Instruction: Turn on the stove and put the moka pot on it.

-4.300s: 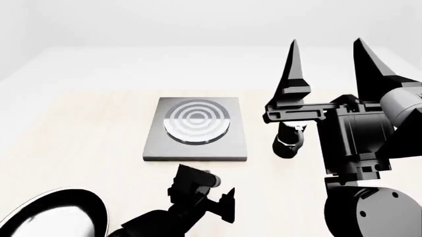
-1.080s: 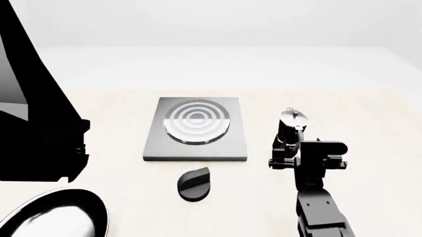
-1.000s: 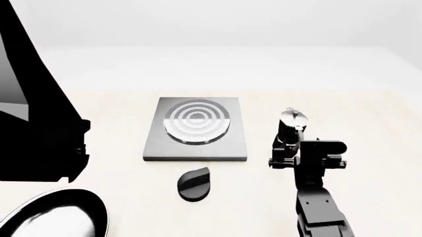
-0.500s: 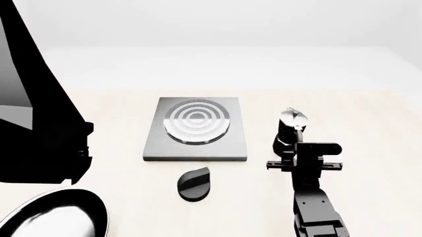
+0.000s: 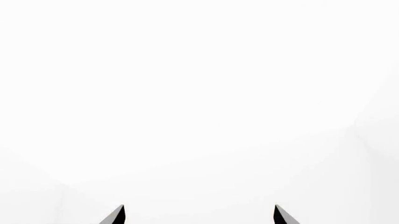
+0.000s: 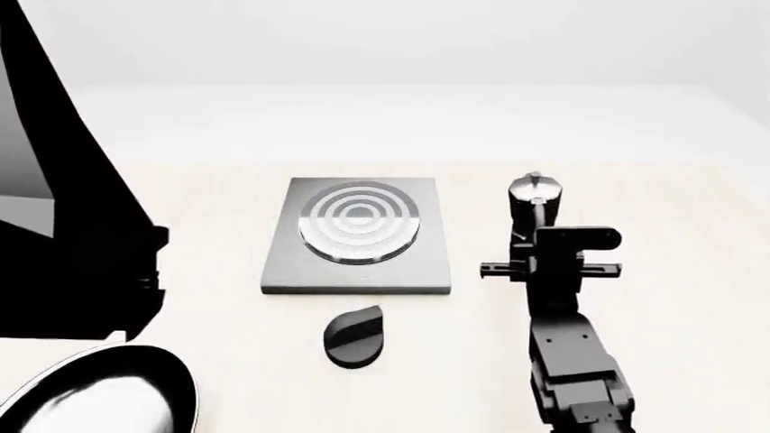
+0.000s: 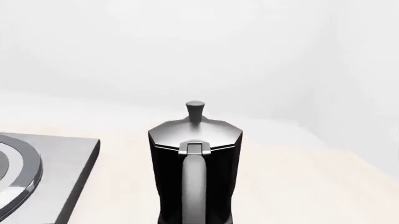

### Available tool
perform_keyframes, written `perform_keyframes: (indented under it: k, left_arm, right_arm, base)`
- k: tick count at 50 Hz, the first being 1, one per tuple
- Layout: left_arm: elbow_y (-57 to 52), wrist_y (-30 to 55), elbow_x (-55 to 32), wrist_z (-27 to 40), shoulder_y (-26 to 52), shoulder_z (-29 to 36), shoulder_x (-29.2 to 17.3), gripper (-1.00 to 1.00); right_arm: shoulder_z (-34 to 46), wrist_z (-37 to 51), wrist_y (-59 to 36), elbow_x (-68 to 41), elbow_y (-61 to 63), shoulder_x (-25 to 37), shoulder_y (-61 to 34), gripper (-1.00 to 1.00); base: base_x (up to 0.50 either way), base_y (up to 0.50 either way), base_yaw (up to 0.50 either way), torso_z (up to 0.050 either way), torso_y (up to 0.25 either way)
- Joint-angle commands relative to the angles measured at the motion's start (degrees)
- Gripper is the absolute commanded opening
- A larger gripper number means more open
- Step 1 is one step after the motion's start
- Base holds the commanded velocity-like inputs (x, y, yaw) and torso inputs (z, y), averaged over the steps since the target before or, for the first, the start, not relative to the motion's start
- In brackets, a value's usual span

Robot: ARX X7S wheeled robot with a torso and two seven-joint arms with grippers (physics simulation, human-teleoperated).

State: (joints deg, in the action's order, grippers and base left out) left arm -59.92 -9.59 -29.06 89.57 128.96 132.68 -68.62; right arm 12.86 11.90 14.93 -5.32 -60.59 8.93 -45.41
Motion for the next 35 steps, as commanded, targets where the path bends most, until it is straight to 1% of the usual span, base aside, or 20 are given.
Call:
perform_keyframes:
  k: [1,10,14,15,18,19,20,24,28,32,35]
  left_arm:
    - [-0.01,-0.62,1.05,0.08,-0.08,0.91,-0.83,1.0]
    - [-0.03,-0.74,0.98,0.21,0.42,1.28,-0.82,1.0]
    - [-0.01,-0.44,0.83,0.13,-0.49,0.57,-0.67,1.0]
    - [-0.01,-0.44,0.8,0.08,-0.47,0.53,-0.68,1.0]
    - [-0.01,-0.49,0.53,0.01,-0.15,0.62,-0.6,1.0]
    - [-0.01,-0.59,0.52,-0.03,0.0,0.79,-0.69,1.0]
    - [-0.01,-0.7,0.5,-0.04,0.17,0.95,-0.75,1.0]
    - [-0.04,-1.02,0.56,0.19,1.58,2.55,-0.84,1.0]
    - [-0.02,-0.97,1.24,0.18,0.3,2.13,-1.1,1.0]
    - [-0.02,-1.3,1.25,0.11,0.93,2.86,-1.34,1.0]
    - [0.0,-0.98,1.64,0.15,-0.53,1.91,-1.25,1.0]
  right_arm:
    - [1.58,1.97,-7.02,3.22,11.33,-0.32,-3.55,-1.0]
    - [2.64,1.65,-11.77,3.54,18.37,-0.78,-5.02,-1.0]
    - [3.86,0.92,-7.63,4.07,11.38,-2.84,-9.16,-1.0]
    - [4.04,0.91,-3.86,4.17,6.56,-3.52,-10.21,-1.0]
    - [4.08,-0.05,0.21,3.69,-2.26,-5.29,-15.15,-1.0]
    - [4.23,-0.36,4.59,3.75,-9.44,-6.37,-17.86,-1.0]
    - [4.35,-0.4,6.81,3.85,-13.47,-6.9,-19.76,-1.0]
    - [4.09,-0.72,5.63,3.54,-14.36,-7.39,-21.57,-1.0]
    - [3.73,-0.79,4.72,3.66,-14.38,-7.51,-22.57,-1.0]
    - [3.77,0.59,3.17,4.34,-14.38,-7.52,-23.16,-1.0]
    - [2.94,0.39,2.16,3.9,-14.39,-7.79,-24.01,-1.0]
  base:
    - [0.0,0.0,0.0,0.0,0.01]
    - [0.0,0.0,0.0,0.0,0.001]
    - [0.0,0.0,0.0,0.0,0.0]
    - [0.0,0.0,0.0,0.0,0.0]
    - [0.0,0.0,0.0,0.0,0.0]
    - [0.0,0.0,0.0,0.0,0.0]
    - [0.0,0.0,0.0,0.0,0.01]
    - [0.0,0.0,0.0,0.0,0.0]
    - [0.0,0.0,0.0,0.0,0.0]
    - [0.0,0.0,0.0,0.0,0.003]
    - [0.0,0.0,0.0,0.0,0.0]
